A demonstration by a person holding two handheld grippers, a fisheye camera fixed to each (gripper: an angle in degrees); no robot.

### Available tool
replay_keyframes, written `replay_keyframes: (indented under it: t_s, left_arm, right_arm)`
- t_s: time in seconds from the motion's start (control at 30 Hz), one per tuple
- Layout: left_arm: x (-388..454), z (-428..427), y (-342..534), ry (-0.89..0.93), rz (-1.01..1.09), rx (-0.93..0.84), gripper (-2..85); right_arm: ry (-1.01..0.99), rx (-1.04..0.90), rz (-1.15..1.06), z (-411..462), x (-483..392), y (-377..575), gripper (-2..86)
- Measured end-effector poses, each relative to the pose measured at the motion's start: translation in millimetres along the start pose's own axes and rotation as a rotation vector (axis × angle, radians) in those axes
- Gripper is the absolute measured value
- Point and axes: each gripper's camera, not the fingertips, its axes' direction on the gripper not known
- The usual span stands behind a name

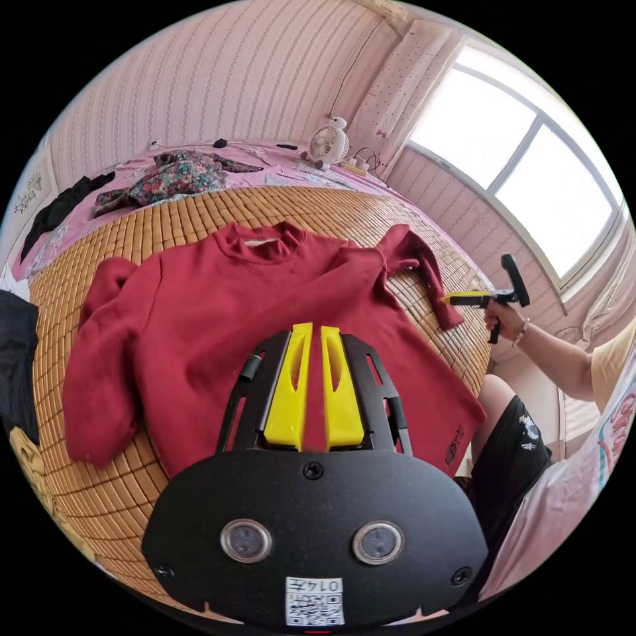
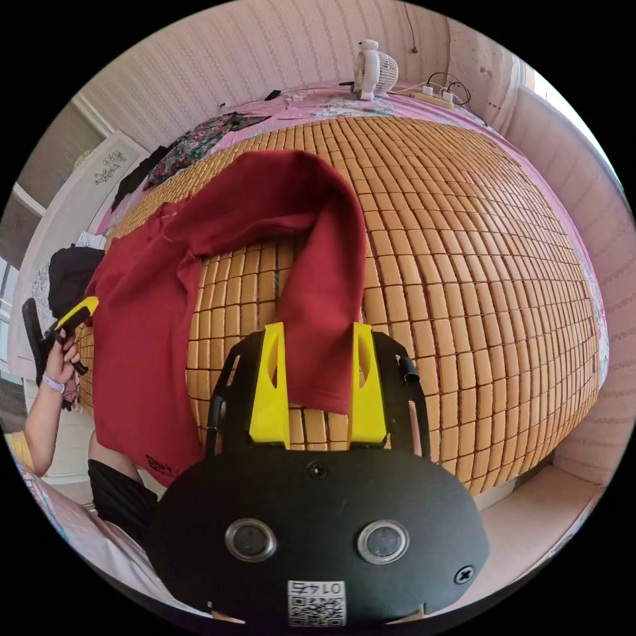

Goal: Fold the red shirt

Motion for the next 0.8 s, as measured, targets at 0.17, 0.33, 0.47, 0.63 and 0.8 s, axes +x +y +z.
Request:
replay_keyframes:
  t_s: [0.17, 0.33, 0.47, 0.63, 0.8]
  left_arm:
    - [19, 32, -54, -0.058, 0.108, -0.019, 1.4]
    - [35, 76, -88, -0.06, 0.133, -0.051, 3.9]
    - [43, 118, -115, -0.112, 0.099, -0.123, 6.1]
    - [57, 160, -130, -0.223, 0.129, -0.164, 8.8]
    - [80, 195, -142, -0.318, 0.19, -0.231, 6.3]
  right_arm:
    - [-0.453, -0.089, -0.01, -46, 41, -1, 4.1]
    - [-0.616, 0.064, 0.058, -147, 143, -5, 4.3]
    - [-0.242, -0.058, 0.226, -137, 193, 5, 5.5]
    - [-0.081, -0.094, 0.075, -68, 126, 24, 6.9]
    - [0.168, -0.026, -0.094, -25, 70, 42, 8.0]
